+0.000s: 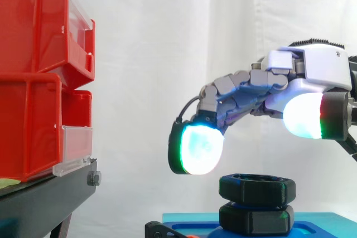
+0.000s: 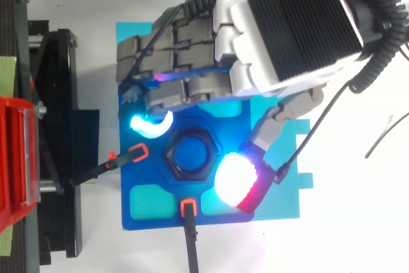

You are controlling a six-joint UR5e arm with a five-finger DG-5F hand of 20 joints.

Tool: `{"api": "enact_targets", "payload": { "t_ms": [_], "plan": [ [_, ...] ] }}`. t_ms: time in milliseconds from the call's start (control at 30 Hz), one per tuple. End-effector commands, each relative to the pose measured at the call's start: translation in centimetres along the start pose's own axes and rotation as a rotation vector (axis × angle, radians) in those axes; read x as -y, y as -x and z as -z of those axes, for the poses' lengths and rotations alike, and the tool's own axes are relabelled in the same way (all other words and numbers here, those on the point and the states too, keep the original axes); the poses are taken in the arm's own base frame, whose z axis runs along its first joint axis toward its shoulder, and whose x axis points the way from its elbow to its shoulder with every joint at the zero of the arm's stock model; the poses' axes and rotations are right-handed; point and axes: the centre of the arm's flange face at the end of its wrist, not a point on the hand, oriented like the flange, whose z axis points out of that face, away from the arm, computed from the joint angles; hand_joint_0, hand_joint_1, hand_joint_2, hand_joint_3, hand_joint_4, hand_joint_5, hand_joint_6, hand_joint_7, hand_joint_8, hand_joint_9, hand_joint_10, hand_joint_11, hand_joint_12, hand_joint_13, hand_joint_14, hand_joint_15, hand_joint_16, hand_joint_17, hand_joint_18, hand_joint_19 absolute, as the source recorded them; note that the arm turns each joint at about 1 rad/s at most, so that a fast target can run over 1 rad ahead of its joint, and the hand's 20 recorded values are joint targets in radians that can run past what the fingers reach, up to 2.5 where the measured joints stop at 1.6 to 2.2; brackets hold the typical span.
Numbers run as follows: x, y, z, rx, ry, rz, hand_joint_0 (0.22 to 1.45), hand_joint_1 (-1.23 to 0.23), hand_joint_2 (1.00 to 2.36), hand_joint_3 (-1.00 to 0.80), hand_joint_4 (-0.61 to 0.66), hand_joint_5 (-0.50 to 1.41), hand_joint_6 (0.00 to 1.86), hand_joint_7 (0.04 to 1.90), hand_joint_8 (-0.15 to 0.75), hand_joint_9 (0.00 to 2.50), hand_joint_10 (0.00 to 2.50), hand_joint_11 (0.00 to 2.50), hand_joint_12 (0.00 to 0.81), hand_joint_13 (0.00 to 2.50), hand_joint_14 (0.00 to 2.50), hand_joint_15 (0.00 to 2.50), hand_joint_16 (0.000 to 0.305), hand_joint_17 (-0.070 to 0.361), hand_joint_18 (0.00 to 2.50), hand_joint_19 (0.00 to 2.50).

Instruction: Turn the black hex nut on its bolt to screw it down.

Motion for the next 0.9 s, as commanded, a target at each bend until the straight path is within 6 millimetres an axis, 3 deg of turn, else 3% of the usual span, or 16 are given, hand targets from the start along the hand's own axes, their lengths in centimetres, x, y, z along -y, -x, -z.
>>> {"api": "enact_targets", "payload": {
  "t_ms": [0,33,133,567,867],
  "plan": [
    [-1.0,-0.1,-1.0,0.026,0.023,0.014,0.44,-0.29,1.00,-0.50,0.31,-0.19,0.50,0.84,0.331,0.45,0.00,0.21,0.383,0.52,0.00,0.13,0.056,0.126,0.65,0.40],
    [-1.0,-2.3,-1.6,0.013,0.030,0.009,0.44,-0.29,1.00,-0.50,0.31,-0.19,0.50,0.83,0.331,0.45,0.00,0.20,0.383,0.52,0.00,0.13,0.056,0.127,0.65,0.40],
    [-1.0,-4.6,-2.6,0.025,0.042,0.001,0.44,-0.29,1.00,-0.50,0.30,-0.19,0.50,0.83,0.329,0.45,0.00,0.19,0.382,0.52,0.01,0.14,0.056,0.126,0.64,0.40],
    [-1.8,-4.2,-3.4,0.011,0.027,-0.015,0.45,-0.28,1.00,-0.50,0.36,-0.16,0.50,0.98,0.330,0.46,0.01,0.23,0.381,0.51,0.00,0.13,0.056,0.125,0.64,0.40],
    [-2.0,-2.3,-4.1,-0.011,0.027,-0.022,0.45,-0.28,1.00,-0.50,0.38,-0.14,0.50,1.13,0.336,0.46,0.01,0.24,0.381,0.52,0.00,0.13,0.055,0.125,0.65,0.40]
  ]
}}
